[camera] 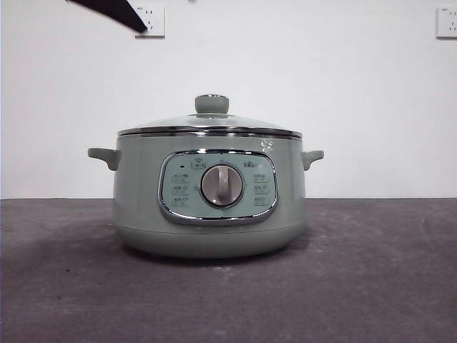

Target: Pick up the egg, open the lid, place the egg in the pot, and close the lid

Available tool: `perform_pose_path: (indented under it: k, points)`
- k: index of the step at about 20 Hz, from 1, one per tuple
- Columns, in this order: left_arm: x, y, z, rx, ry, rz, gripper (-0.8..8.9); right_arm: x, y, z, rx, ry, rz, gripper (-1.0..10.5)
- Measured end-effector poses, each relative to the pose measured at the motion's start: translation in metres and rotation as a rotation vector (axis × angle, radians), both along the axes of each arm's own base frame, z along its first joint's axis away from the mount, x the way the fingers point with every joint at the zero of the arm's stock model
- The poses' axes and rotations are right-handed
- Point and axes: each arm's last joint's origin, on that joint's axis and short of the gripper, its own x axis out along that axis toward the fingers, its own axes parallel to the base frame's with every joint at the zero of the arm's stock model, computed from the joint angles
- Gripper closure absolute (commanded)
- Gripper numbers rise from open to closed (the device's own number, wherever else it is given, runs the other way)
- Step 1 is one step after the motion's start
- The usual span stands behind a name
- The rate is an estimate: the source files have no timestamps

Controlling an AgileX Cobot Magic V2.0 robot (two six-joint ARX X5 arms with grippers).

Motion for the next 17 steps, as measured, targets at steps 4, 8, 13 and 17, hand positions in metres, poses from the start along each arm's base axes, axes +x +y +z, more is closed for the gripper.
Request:
perform_pose_path:
  k: [4,8,13,17]
  points:
    - [-0.044,0.026,0.02,-0.025,0.033,-0.028,4.4,0.009,0.007,-0.005,0.0,0.06,0.027,5.7]
    - [-0.069,0.041,0.021,0.003,0.107,-0.042,8.19,0.012,0.014,-0.007,0.082,0.132,0.13,9.6]
    - [-0.075,0.045,0.019,0.03,0.145,-0.043,8.17,0.016,0.016,-0.008,0.078,0.145,0.14,9.5]
    - [-0.075,0.045,0.019,0.032,0.143,-0.045,8.17,0.015,0.016,-0.008,0.078,0.141,0.143,9.5]
